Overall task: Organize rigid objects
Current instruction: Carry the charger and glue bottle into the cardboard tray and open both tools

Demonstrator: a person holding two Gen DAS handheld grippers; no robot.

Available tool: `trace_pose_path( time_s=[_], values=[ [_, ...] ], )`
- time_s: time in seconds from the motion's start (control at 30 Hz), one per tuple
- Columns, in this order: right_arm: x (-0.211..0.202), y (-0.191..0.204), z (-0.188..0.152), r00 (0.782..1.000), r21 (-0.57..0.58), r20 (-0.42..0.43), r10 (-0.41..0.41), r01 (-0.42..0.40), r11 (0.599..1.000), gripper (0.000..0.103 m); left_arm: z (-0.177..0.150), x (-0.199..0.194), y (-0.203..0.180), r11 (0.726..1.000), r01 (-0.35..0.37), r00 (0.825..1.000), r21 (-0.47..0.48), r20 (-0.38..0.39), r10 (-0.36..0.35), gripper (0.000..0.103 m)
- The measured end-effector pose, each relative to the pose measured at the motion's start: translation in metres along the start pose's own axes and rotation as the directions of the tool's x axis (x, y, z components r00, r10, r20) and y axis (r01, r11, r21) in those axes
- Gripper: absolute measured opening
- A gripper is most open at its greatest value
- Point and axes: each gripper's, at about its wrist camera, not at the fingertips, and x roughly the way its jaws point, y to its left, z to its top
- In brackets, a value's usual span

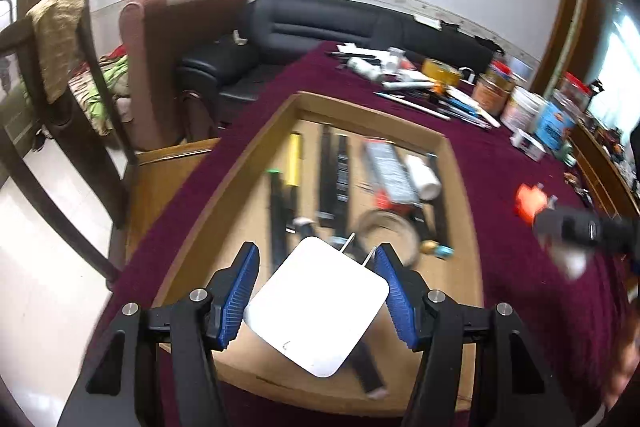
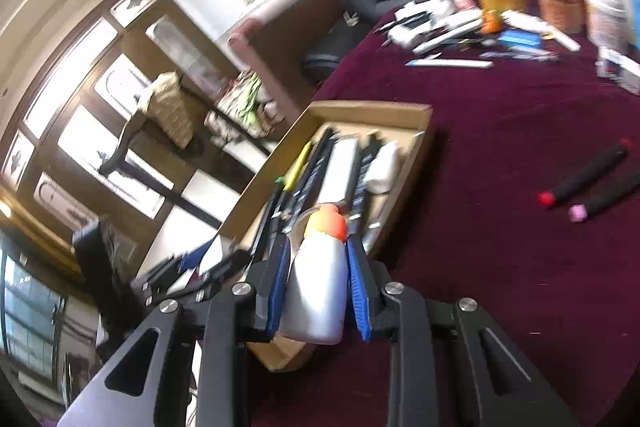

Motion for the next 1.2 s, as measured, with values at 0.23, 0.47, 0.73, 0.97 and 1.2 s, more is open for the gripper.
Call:
trace_pose_path(
  time_s=[0.23,0.47,0.73,0.97,1.2],
  values=[
    [0.056,0.032,-0.015,0.992,-0.063,-0.124,-0.003,-0.005,0.998,0.028,0.004,0.030,0.021,1.000,0.000,0.998,-0.026,-0.059,-0.002,0.064],
    [0.081,0.049,-0.031,0.983,-0.141,-0.164,-0.078,0.055,0.988,0.028,-0.002,0.043,0.022,1.000,0.021,0.995,-0.009,-0.094,-0.022,0.064],
    [0.092,0.060,-0.041,0.974,-0.230,-0.148,-0.172,0.135,0.964,0.028,-0.007,0.037,0.019,0.994,0.102,0.986,-0.026,-0.129,-0.105,0.064],
    [0.082,0.060,-0.041,0.978,-0.240,-0.104,-0.182,0.153,0.959,0.046,-0.003,0.015,0.024,0.991,0.118,0.989,-0.057,-0.085,-0.122,0.085],
    [0.032,0.040,-0.039,0.975,-0.204,0.027,-0.219,0.220,0.954,0.063,-0.002,-0.001,0.004,0.993,0.116,0.991,-0.009,-0.060,-0.116,0.094]
  ],
)
